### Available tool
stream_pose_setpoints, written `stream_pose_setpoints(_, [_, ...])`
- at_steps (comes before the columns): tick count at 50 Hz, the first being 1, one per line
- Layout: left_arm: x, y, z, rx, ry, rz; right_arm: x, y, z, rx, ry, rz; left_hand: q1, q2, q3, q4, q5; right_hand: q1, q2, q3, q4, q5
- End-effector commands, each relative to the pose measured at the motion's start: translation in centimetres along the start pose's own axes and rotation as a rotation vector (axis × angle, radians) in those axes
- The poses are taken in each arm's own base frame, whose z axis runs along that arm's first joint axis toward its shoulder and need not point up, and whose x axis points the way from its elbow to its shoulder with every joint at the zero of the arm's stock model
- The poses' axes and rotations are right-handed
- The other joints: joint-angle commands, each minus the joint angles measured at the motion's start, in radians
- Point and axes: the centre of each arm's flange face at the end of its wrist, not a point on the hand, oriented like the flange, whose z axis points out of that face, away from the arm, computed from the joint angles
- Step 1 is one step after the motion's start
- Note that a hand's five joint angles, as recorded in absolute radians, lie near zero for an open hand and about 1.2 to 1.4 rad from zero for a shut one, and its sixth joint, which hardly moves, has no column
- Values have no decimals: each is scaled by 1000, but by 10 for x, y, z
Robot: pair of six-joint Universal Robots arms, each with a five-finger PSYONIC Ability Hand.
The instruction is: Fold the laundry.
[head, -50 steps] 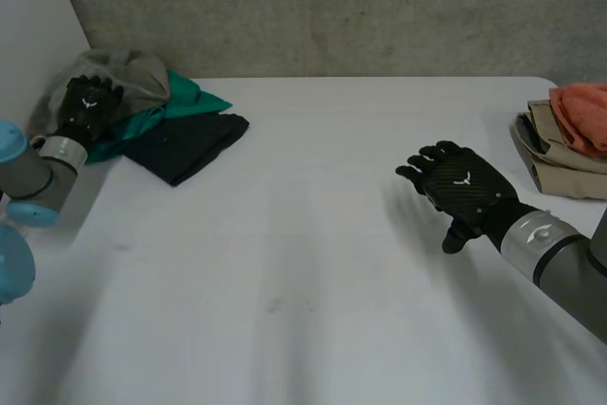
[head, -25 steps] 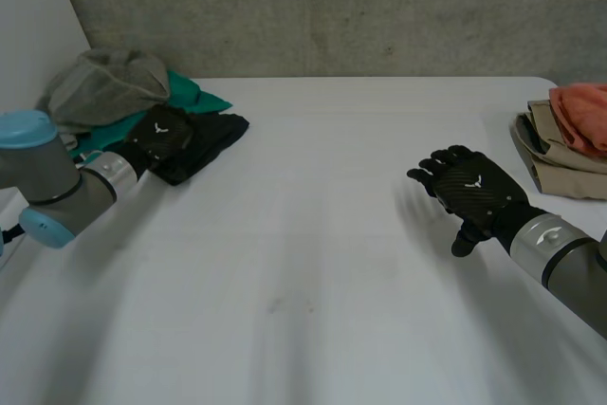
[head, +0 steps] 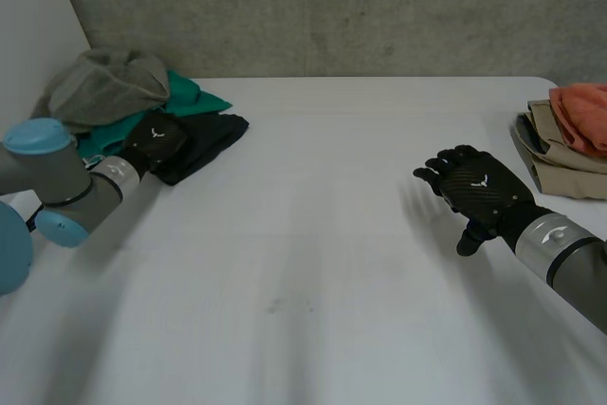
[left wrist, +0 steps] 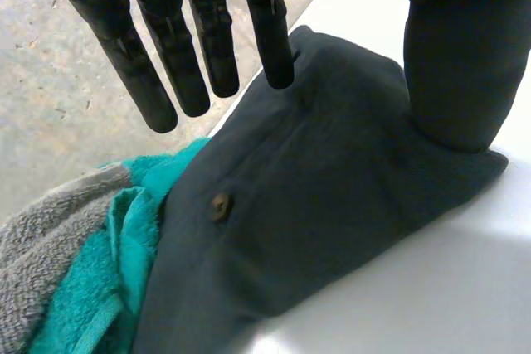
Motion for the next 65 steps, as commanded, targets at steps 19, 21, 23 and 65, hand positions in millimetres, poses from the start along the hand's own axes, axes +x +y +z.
stream_pose_setpoints(19, [5, -80, -8, -29, -168, 249, 2, -1, 1, 5, 9, 0, 853, 850, 852, 849, 860, -68, -48, -45, -44, -52])
stream_pose_setpoints(21, [7, -106, -14, 17, -173, 227, 4, -2, 1, 8, 14, 3, 853, 850, 852, 849, 860, -68, -48, -45, -44, -52])
stream_pose_setpoints(23, [14, -144, -27, 87, -169, 163, 8, -3, 1, 8, 29, 4, 853, 850, 852, 849, 860, -68, -48, -45, -44, -52])
stream_pose_setpoints(65, [95, -257, -143, 233, 91, -359, 38, -45, -30, -52, 163, 192, -306, -309, -307, -311, -299, -68, -48, -45, -44, -52])
